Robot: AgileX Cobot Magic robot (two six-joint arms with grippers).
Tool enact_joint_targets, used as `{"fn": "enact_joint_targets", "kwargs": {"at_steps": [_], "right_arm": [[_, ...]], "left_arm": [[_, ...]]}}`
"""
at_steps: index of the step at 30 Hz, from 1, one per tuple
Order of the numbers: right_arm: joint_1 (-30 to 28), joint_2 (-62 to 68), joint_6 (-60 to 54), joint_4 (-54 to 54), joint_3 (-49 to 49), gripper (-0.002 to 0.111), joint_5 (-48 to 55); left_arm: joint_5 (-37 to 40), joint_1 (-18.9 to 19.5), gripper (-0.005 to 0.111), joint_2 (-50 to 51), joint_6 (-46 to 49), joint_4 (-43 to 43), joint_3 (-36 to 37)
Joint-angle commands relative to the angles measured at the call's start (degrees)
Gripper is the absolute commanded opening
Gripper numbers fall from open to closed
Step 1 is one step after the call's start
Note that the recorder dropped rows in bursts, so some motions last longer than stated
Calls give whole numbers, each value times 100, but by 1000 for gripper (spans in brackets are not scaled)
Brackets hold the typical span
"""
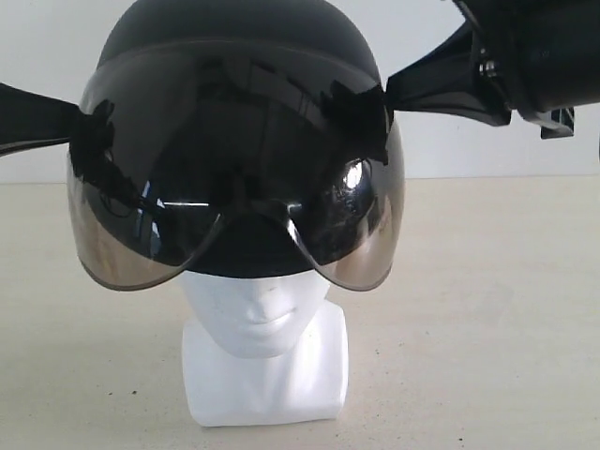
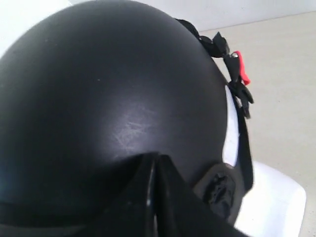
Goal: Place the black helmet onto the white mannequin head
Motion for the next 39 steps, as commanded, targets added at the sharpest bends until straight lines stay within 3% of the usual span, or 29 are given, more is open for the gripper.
{"fn": "enact_joint_targets", "kwargs": {"at_steps": [1, 27, 39], "right_arm": [[80, -174, -5, 338, -129, 0, 500], [80, -475, 41, 554, -129, 0, 913], [80, -1335, -11, 452, -129, 0, 857]], "left_arm": [[-216, -54, 4, 4, 100, -65, 134], [189, -44, 4, 631, 602, -65, 132], [-46, 313, 4, -299, 517, -262, 100]]}}
